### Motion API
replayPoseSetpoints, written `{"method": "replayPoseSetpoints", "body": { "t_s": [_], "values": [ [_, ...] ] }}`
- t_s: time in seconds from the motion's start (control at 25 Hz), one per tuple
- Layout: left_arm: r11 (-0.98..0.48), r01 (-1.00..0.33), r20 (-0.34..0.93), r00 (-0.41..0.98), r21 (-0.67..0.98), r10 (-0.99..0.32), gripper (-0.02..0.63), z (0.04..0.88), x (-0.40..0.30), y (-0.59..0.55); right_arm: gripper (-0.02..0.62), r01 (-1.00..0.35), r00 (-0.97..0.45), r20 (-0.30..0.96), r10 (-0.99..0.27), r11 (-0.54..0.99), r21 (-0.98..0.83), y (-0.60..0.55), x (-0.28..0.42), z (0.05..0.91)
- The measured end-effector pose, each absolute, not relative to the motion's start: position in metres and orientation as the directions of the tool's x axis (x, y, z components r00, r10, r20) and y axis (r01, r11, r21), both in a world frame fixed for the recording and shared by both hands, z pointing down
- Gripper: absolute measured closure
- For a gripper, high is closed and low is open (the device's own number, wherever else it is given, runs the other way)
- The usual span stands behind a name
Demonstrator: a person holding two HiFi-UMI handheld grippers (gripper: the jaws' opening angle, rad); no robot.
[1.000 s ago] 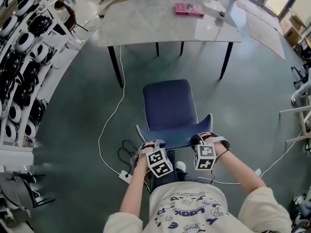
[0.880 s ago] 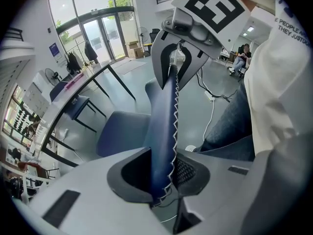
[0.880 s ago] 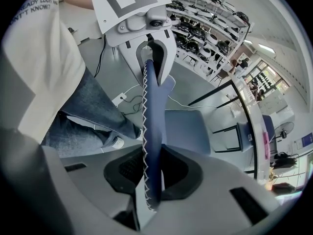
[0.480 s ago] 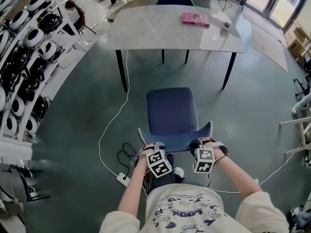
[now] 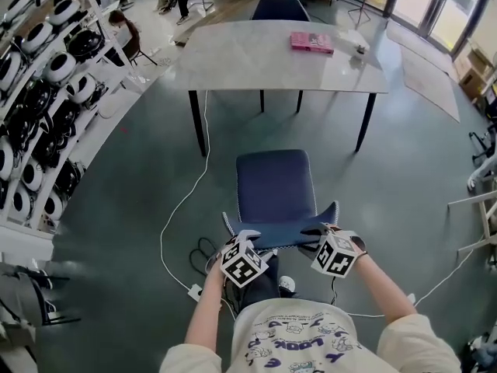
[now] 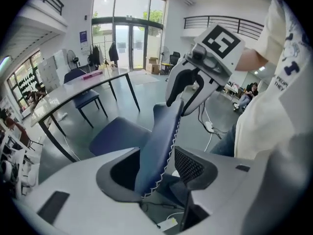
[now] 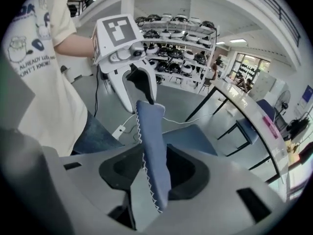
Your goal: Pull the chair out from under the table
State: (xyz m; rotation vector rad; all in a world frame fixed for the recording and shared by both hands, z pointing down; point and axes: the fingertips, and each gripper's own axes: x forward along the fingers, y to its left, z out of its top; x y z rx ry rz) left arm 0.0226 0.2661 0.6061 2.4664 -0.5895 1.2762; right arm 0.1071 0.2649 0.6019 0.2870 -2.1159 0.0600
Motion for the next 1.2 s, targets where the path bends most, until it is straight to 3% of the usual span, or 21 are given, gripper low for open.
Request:
{"method": "replayPoseSetpoints", "body": {
  "t_s": [0.2, 0.56, 0.88, 1.2],
  "values": [
    [-0.824, -0.566, 0.739, 0.549, -0.016, -0.391, 0.377, 0.548, 0.014, 0.235, 0.473, -0.407, -0.6, 0.709, -0.37, 0.904, 0.127, 0.227, 0.098, 0.548],
    [-0.6, -0.779, 0.494, 0.455, -0.183, -0.741, 0.558, 0.433, -0.012, 0.174, 0.549, -0.67, -0.643, 0.351, -0.681, 0.722, 0.173, 0.163, 0.092, 0.428],
    [-0.39, -0.911, 0.28, 0.343, -0.134, -0.897, 0.581, 0.369, -0.031, 0.161, 0.59, -0.811, -0.551, 0.173, -0.817, 0.572, 0.121, 0.151, 0.11, 0.367],
    [-0.275, -0.958, 0.183, 0.257, -0.079, -0.949, 0.585, 0.338, -0.035, 0.163, 0.591, -0.865, -0.489, 0.086, -0.868, 0.495, 0.08, 0.15, 0.125, 0.336]
  ]
}}
